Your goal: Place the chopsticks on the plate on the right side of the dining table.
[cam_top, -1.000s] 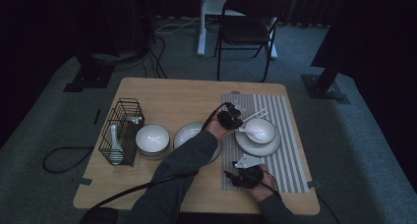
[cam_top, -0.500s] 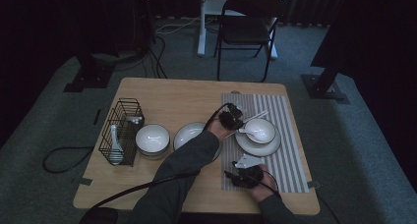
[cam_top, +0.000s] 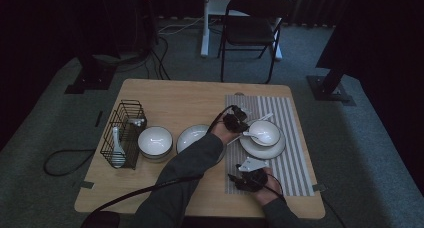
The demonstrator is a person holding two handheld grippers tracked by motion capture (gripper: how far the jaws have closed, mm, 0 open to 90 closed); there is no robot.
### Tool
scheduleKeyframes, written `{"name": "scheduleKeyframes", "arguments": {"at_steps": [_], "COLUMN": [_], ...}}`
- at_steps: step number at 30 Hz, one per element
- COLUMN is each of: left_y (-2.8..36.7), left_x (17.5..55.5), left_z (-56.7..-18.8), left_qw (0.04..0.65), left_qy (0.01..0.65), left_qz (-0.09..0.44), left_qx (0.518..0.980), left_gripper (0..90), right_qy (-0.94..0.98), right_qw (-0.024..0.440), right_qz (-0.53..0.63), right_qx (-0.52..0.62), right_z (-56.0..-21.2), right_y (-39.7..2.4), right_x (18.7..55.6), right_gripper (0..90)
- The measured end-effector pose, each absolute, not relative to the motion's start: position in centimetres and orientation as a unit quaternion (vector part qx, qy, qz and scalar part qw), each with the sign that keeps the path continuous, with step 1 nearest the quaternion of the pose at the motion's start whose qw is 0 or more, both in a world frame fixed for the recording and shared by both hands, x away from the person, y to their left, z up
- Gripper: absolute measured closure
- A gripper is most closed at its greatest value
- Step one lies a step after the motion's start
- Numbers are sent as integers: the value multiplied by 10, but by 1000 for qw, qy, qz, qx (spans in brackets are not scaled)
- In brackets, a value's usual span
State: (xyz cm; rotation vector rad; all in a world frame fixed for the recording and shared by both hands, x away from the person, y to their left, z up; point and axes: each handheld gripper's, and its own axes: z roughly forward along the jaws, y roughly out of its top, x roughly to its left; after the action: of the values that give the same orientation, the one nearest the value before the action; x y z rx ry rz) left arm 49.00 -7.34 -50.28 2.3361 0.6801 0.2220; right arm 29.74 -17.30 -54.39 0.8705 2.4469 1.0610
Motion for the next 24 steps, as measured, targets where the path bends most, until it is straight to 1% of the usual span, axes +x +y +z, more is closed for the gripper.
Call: {"name": "scheduleKeyframes", "arguments": {"at_steps": [14,24], "left_y": [-70,-57], "left_x": [487,483], "left_z": [-500,-493], "left_qw": [346,361], "left_qy": [256,255], "left_qz": [85,81], "left_qx": [899,894], "left_gripper": [833,826], "right_qy": [860,860], "right_qw": [168,168], "right_qz": [373,373], "right_qx": [306,307], "right_z": [-544,-544], "right_y": [-173,-173], "right_x": [297,297], "right_gripper": [502,501]}}
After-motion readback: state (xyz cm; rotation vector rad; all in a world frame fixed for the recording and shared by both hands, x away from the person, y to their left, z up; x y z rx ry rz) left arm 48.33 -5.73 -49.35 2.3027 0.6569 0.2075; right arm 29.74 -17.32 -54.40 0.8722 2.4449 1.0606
